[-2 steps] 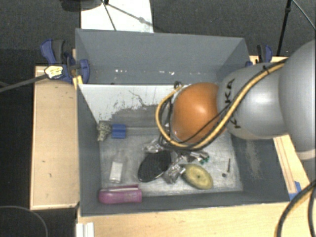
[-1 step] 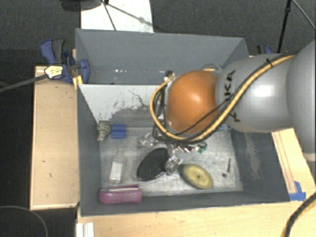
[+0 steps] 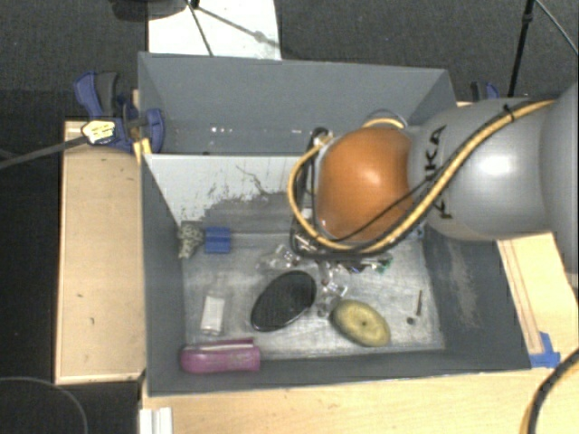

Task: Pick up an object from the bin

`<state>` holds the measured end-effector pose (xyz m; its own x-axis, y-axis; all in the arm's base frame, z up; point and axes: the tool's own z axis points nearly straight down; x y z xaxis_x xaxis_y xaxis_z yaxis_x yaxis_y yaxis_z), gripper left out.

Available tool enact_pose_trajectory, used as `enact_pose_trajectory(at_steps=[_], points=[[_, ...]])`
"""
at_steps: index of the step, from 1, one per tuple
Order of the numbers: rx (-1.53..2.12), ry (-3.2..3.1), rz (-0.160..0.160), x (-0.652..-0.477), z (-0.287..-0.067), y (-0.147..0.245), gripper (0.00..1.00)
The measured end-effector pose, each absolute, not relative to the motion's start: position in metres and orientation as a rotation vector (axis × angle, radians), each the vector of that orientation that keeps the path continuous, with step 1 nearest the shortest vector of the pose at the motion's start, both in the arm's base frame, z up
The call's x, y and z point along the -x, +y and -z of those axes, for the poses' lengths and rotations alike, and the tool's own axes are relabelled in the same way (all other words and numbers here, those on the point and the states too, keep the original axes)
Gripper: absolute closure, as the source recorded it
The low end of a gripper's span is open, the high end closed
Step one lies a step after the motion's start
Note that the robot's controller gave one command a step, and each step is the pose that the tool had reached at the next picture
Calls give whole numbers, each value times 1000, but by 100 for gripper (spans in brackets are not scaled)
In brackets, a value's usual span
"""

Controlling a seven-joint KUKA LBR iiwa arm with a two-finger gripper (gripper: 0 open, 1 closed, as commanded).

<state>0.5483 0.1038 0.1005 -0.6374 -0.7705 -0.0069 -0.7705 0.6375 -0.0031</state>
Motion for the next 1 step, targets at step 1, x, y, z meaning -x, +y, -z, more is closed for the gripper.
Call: enact_pose_trajectory(at_steps=[1], points=[[1441, 2790, -1, -549, -71, 117, 0]])
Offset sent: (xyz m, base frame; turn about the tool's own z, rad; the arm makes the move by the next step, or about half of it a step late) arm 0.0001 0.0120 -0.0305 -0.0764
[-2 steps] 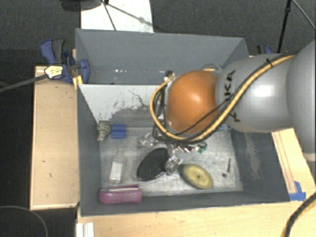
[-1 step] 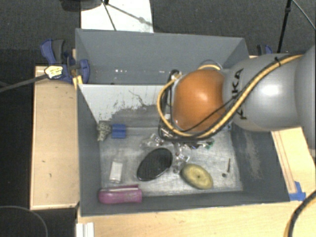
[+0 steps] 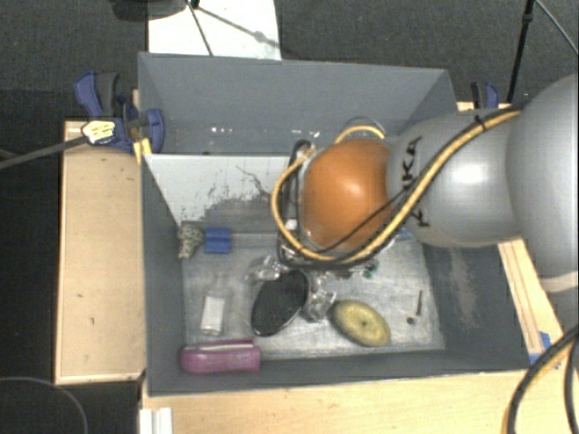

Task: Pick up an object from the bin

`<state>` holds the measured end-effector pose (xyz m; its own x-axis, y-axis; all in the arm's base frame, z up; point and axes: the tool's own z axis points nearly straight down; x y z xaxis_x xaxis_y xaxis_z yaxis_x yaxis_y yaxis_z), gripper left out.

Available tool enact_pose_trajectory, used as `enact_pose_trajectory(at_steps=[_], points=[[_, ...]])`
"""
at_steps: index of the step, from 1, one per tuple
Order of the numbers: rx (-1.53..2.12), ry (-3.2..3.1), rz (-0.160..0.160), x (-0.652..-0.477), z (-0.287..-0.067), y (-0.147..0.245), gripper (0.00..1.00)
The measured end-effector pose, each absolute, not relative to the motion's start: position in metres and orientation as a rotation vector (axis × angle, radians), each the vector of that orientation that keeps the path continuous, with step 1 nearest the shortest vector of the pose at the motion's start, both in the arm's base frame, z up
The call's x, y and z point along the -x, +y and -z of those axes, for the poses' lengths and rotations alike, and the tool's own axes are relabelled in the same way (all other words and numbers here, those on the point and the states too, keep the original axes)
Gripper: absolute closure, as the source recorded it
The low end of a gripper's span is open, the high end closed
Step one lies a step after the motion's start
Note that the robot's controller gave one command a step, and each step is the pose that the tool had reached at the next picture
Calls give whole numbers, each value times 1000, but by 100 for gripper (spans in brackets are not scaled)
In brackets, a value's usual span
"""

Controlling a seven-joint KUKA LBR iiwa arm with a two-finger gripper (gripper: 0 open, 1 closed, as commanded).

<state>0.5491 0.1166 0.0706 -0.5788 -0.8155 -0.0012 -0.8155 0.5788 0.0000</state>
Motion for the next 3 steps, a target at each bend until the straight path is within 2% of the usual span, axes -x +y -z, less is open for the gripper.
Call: enact_pose_trajectory(at_steps=[1, 2, 3], points=[[1428, 2796, -1, -550, -72, 117, 0], [1425, 2802, 1, -550, -72, 116, 100], [1403, 2804, 0, -551, -110, 116, 100]])
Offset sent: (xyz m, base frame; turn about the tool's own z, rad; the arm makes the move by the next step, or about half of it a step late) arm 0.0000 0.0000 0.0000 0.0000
